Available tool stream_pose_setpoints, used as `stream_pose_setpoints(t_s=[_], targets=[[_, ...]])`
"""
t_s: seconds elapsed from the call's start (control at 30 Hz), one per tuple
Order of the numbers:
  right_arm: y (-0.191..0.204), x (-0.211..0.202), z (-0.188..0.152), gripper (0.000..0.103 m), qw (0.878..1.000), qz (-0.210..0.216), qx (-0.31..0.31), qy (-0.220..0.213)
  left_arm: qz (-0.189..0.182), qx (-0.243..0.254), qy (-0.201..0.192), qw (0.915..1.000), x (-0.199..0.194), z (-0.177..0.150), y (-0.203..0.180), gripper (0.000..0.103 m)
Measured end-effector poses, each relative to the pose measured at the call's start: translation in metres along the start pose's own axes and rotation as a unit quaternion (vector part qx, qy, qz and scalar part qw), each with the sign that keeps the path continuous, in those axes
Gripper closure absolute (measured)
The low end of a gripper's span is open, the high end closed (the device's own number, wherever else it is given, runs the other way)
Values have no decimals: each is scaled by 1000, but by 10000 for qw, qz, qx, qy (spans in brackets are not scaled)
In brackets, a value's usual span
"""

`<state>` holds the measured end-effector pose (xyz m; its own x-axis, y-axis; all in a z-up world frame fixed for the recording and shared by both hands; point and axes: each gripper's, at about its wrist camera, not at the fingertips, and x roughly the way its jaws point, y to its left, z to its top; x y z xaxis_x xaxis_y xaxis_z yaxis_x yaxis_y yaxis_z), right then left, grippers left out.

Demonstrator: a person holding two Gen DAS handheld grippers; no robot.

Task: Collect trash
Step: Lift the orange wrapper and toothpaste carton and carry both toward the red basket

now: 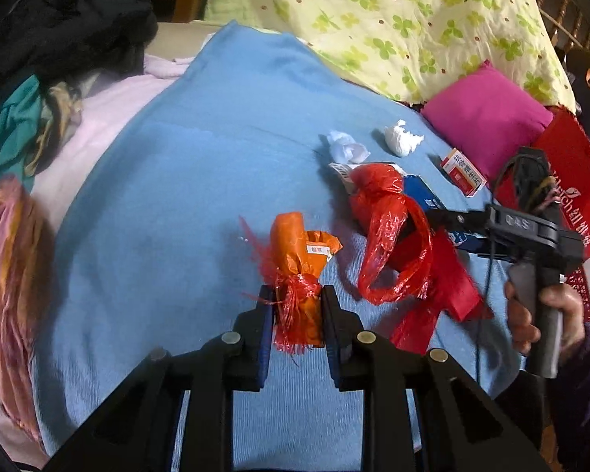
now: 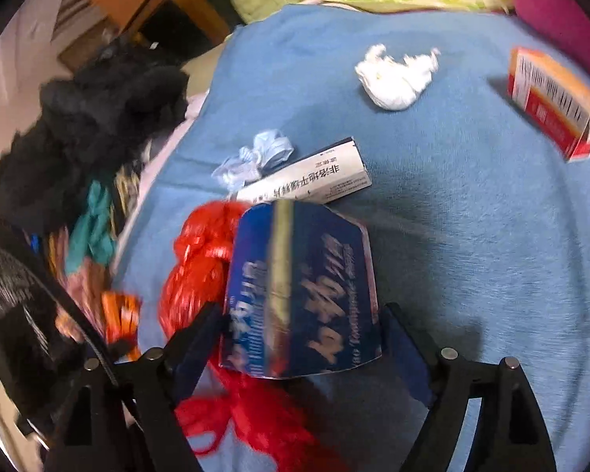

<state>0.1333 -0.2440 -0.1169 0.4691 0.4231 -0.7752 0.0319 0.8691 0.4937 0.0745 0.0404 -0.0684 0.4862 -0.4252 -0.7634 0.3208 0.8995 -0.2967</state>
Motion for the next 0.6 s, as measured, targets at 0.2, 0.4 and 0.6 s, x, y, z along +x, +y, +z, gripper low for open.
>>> stream_pose_setpoints(t_s=[0.2, 0.4, 0.6], targets=[[-4, -6, 1, 39, 9991, 156, 282, -285, 38, 216, -164, 9996, -19, 1, -17, 78], [27, -55, -15, 43, 9962, -32, -399, -774, -12, 554, -448, 9975, -49, 3, -50, 78], [53, -130, -48, 43, 9855, -182, -813, -1481, 23, 897, -761, 9930, -88, 3, -88, 78]])
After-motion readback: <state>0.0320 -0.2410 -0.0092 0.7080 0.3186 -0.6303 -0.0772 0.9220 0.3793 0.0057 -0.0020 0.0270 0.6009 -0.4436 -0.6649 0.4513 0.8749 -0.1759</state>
